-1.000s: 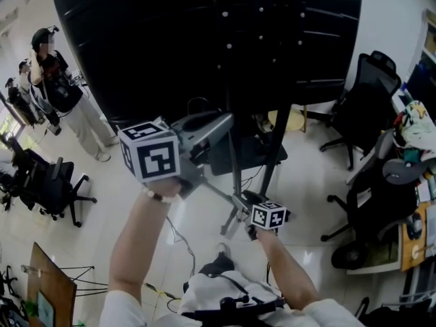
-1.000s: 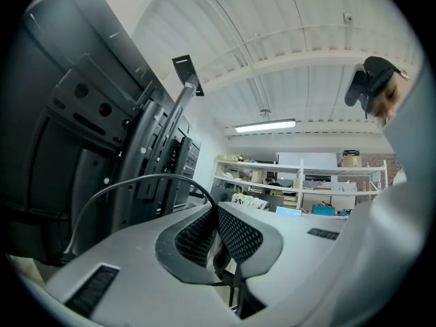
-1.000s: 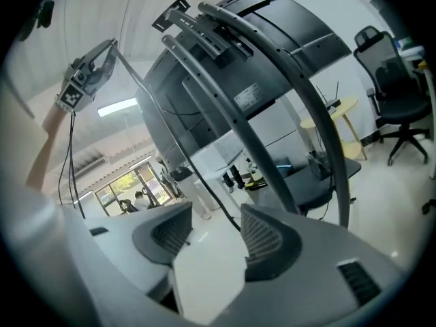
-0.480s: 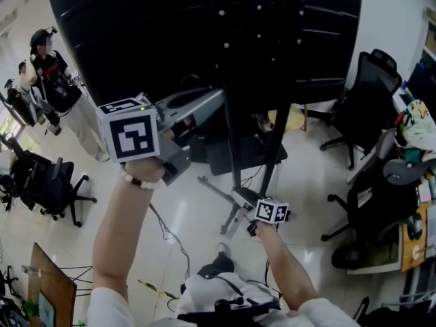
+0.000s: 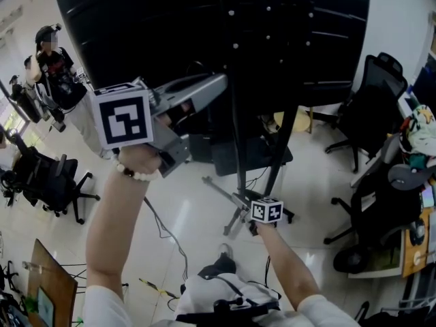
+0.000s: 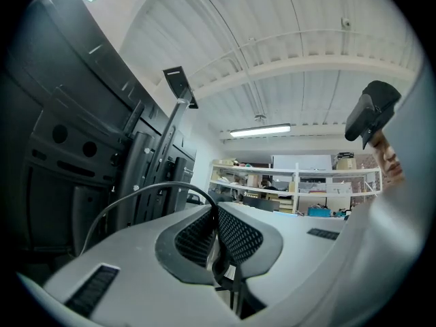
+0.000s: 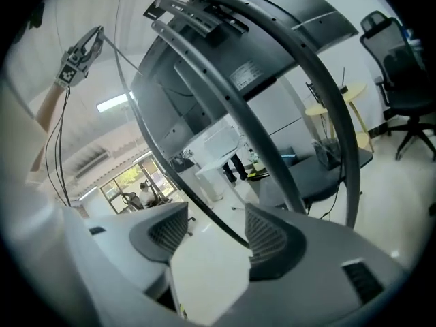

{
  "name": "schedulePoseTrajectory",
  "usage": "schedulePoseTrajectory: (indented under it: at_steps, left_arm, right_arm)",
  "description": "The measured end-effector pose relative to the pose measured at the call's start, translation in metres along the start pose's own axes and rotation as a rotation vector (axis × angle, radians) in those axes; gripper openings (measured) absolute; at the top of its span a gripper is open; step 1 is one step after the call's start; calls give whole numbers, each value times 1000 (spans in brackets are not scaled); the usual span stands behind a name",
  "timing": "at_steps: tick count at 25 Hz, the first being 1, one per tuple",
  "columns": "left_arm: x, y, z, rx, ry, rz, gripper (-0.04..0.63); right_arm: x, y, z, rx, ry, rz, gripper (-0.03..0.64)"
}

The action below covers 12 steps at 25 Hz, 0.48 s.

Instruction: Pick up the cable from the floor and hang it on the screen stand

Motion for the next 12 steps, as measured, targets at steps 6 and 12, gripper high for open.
schedulePoseTrajectory:
  at_steps: [6,12]
  left_arm:
    - [-1,15,0,-13,-13,-18,15]
    - [0,18,-2,-25,-24,-34,17]
  right_arm:
    - [8,-10,-16,-51,-36,42,284]
    - [13,-25,-27,-68,-46,40,222]
Point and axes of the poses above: the fingertips, and each gripper's own axes: z backward along the fingers, x to its right, y out of its top, the point moved 6 cm from there along z, backward along the fingers, and after that the axes turned 12 degrees about -y, right-handed, at the moved point
